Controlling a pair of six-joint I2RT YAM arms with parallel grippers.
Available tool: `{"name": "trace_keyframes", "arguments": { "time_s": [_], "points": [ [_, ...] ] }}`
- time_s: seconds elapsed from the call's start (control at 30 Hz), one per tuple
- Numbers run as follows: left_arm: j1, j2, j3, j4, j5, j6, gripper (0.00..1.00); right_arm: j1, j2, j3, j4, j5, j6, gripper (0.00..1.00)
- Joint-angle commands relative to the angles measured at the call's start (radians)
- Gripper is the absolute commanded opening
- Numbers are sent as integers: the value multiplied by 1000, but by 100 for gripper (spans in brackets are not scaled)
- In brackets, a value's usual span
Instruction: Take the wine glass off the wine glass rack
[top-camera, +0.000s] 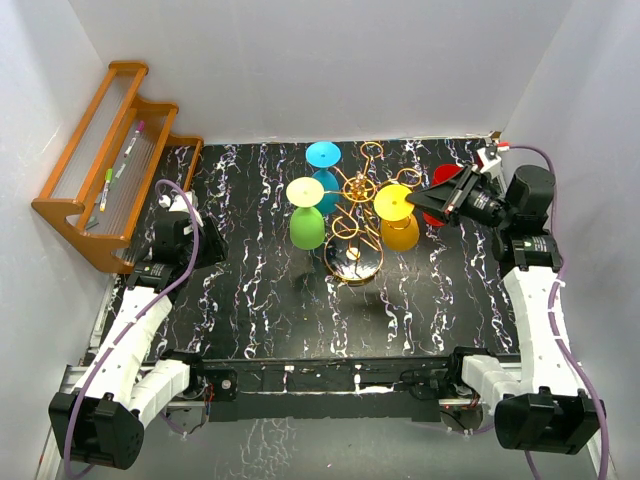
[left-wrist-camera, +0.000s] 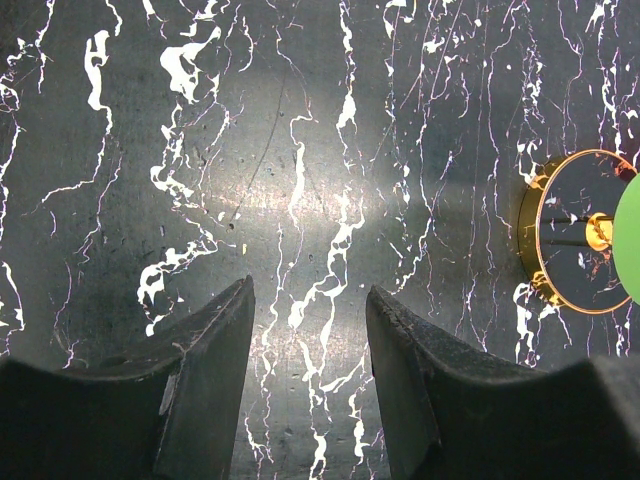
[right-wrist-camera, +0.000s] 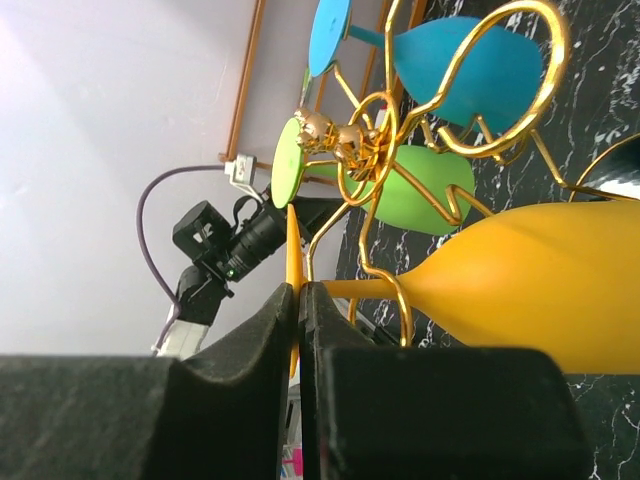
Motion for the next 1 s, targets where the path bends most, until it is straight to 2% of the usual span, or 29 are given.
{"name": "trace_keyframes", "arguments": {
  "time_s": [0.0, 0.13, 0.27, 0.67, 0.97],
  "points": [
    [1, -5, -4, 7, 6, 2, 47, 88, 6, 55, 84, 57, 7, 8],
    [2, -4, -3, 6, 6, 2, 47, 208, 23, 62, 84, 143, -2, 8],
    [1, -5, -4, 5, 6, 2, 47, 272, 34, 73, 76, 207, -19, 8],
    [1, -4, -5, 9, 11, 2, 47, 286, -18, 103, -115, 245, -153, 8],
    [1, -3, -6, 9, 13, 0, 47, 286, -62, 96, -164, 217, -268, 8]
  ]
}}
